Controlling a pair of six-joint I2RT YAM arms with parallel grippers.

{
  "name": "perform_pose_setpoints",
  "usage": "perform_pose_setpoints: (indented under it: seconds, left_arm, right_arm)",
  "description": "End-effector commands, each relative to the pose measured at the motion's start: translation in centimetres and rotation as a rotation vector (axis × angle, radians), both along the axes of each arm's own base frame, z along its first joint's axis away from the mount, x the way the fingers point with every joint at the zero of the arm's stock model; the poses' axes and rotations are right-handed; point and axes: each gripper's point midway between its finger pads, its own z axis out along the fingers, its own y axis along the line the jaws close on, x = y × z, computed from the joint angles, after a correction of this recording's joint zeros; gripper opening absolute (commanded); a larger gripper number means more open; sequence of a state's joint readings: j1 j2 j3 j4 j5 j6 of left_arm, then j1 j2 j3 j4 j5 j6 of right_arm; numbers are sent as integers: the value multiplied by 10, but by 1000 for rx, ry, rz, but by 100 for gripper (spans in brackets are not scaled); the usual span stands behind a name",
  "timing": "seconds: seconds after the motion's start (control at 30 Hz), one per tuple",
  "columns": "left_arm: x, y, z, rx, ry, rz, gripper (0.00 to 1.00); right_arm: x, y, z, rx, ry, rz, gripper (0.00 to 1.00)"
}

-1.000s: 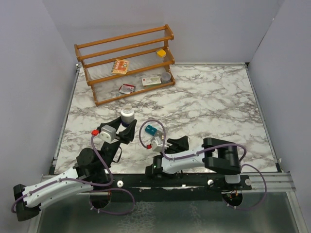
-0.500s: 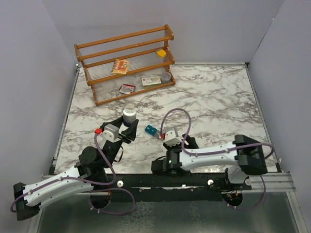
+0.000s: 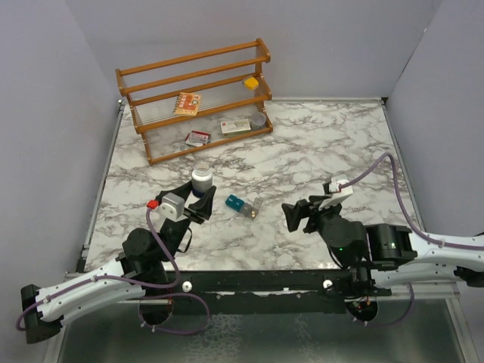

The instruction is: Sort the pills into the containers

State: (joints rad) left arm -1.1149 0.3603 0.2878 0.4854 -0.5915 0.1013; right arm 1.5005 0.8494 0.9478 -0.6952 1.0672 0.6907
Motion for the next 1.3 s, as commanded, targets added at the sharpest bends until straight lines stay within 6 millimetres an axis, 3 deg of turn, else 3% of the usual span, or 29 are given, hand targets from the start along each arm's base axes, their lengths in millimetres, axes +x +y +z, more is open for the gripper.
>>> perform_pose_setpoints:
  seconds: [0.0, 0.17, 0.33, 0.5, 0.63, 0.7, 0.87, 1.1, 1.27]
  left_arm:
    - [-4, -4, 16, -46, -24, -37, 0]
    - [-3, -11, 12, -34, -7, -51, 0]
    - [-5, -15, 9, -37, 1, -72, 0]
    - [-6, -14, 8, -38, -1, -77, 0]
    - [-6, -16, 2, -33, 13, -82, 0]
    - [-6, -15, -1, -34, 21, -82, 0]
    - [-7, -14, -9, -43, 37, -86, 0]
    - [-4, -28, -19, 5, 67, -105, 0]
    - [-3, -36, -23, 11, 90, -123, 0]
  right_arm:
    - [4, 22, 30, 61, -156, 103, 83]
    - [19, 39, 22, -88, -152, 65, 93]
    - [82, 42, 30, -101, -195, 52, 96]
    - [141, 23, 31, -126, -202, -2, 97]
    - [192, -17, 5, -75, -85, -19, 96]
    - [201, -31, -9, -80, -58, -37, 94]
    - [176, -32, -50, -97, 37, 33, 78]
    - [128, -52, -106, -3, 171, -7, 79]
    - [100, -47, -149, 63, 312, 30, 79]
